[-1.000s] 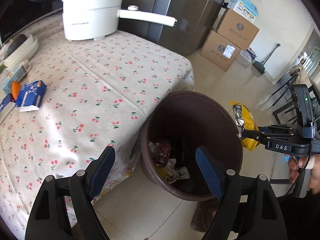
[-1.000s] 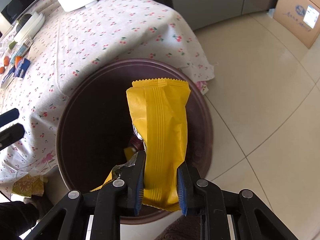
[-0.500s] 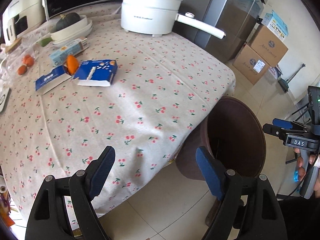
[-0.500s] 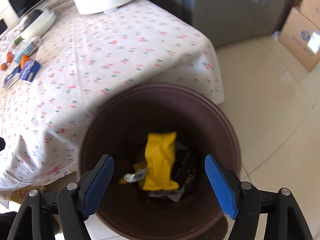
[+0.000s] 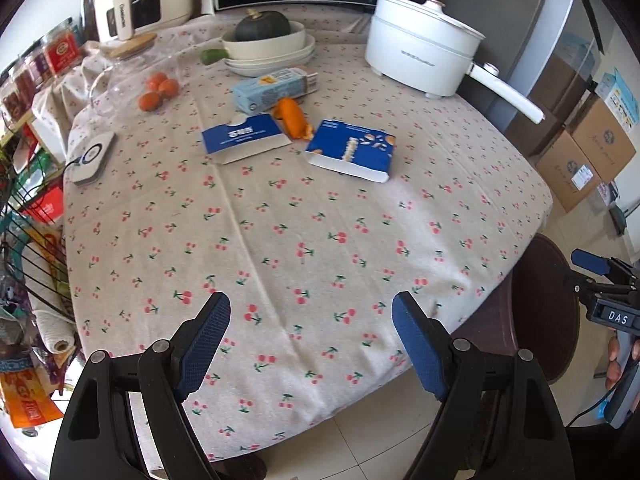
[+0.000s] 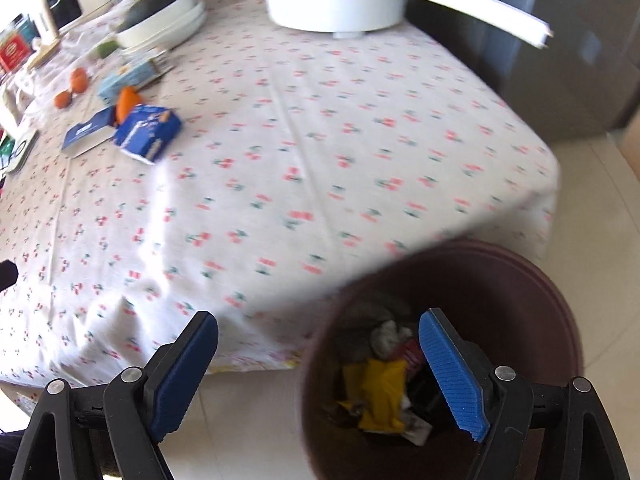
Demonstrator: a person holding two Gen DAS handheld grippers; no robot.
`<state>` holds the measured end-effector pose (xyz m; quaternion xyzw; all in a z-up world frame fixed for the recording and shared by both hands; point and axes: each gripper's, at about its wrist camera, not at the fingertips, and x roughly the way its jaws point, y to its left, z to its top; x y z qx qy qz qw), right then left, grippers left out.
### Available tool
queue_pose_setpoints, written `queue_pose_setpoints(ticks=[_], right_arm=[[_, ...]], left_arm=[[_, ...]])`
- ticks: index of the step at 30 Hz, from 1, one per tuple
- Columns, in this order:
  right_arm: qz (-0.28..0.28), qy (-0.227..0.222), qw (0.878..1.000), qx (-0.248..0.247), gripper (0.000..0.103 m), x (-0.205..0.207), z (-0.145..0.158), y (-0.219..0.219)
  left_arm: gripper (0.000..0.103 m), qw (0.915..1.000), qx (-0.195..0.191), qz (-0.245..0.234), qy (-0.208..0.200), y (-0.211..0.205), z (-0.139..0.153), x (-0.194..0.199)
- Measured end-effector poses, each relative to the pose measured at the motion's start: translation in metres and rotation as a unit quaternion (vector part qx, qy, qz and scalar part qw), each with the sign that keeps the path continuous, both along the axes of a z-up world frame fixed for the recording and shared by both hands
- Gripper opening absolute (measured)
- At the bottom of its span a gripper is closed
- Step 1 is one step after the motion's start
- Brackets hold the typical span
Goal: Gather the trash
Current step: 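Move back to the table and grasp the blue almond biscuit box with the right tool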
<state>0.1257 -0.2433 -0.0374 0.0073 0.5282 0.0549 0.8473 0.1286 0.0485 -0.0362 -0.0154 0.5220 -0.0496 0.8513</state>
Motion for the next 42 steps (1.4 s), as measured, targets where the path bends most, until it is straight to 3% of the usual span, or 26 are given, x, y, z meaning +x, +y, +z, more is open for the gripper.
queue_pose_setpoints(ticks=[5, 12, 19, 26, 28, 30, 31, 36, 42], right_arm=[[0.05, 0.005, 0.999, -0.003, 0.087, 0.029, -0.008, 0.053], [0.135, -0.012, 0.99, -0.023, 0.091, 0.088, -0.01, 0.117], [0.204, -0.023, 0.976, -0.069, 0.094, 0.151, -0.03, 0.178], [0.268, -0.011, 0.957, -0.114, 0.094, 0.178, -0.057, 0.22], [0.274, -0.004, 0.954, -0.124, 0.093, 0.18, -0.063, 0.227], [0.275, 0.003, 0.953, -0.124, 0.083, 0.18, -0.068, 0.23], [0.274, 0.009, 0.954, -0.121, 0.069, 0.18, -0.069, 0.23], [0.266, 0.021, 0.959, -0.095, 0.068, 0.168, -0.066, 0.219], [0.214, 0.011, 0.975, -0.06, 0.068, 0.128, -0.035, 0.179]], left_arm=[[0.089, 0.9986, 0.016, 0.049, 0.005, 0.031, -0.001, 0.013], [0.091, 0.9939, -0.008, 0.109, 0.017, 0.067, -0.001, 0.033], [0.091, 0.9896, -0.017, 0.138, 0.039, 0.093, -0.007, 0.046], [0.091, 0.9865, -0.023, 0.156, 0.042, 0.112, -0.007, 0.047], [0.091, 0.9862, -0.025, 0.158, 0.043, 0.113, -0.007, 0.047], [0.091, 0.9863, -0.025, 0.157, 0.043, 0.113, -0.007, 0.047], [0.091, 0.9865, -0.025, 0.156, 0.043, 0.112, -0.006, 0.047], [0.091, 0.9878, -0.026, 0.147, 0.045, 0.112, -0.008, 0.046], [0.091, 0.9912, -0.025, 0.125, 0.035, 0.106, -0.008, 0.052]])
